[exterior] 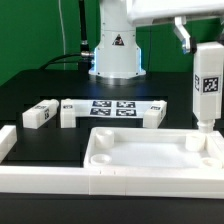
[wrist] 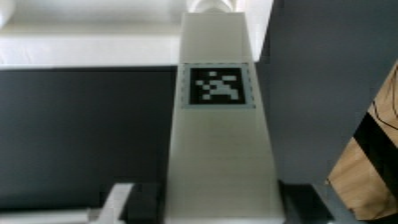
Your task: Assemble desk
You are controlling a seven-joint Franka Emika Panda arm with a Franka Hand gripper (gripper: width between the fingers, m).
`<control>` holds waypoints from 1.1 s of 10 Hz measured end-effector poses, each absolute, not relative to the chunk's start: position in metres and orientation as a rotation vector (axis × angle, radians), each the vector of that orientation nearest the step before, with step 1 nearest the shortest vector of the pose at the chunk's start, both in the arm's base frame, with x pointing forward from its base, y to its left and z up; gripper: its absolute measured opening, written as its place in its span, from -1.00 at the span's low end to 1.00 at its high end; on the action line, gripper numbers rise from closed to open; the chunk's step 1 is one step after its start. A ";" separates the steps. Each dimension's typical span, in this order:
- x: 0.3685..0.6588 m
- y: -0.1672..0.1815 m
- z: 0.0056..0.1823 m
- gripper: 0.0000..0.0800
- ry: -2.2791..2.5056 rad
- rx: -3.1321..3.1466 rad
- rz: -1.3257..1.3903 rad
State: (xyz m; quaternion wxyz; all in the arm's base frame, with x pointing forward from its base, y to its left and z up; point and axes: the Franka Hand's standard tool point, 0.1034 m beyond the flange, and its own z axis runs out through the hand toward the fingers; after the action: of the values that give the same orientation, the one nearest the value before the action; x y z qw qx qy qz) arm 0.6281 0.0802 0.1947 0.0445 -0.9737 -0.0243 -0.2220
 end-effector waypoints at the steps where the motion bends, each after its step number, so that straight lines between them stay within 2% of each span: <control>1: 0.630 0.083 0.194 -0.28 -0.110 -2.982 -0.679; 4: 0.629 0.083 0.192 -0.28 -0.095 -2.979 -0.674; 7: 0.632 0.090 0.184 -0.28 -0.328 -3.006 -0.685; 8: 0.638 0.091 0.187 -0.27 -0.429 -3.010 -0.678; 11: 0.640 0.091 0.184 -0.27 -0.450 -3.010 -0.669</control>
Offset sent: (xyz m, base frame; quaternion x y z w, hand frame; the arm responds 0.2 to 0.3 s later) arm 0.0000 0.0000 0.0000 0.0000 0.0000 0.0000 1.0000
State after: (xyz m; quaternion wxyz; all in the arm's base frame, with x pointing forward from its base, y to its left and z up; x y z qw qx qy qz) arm 0.6398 0.0912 0.1836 0.0127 -0.9659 -0.1444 -0.2147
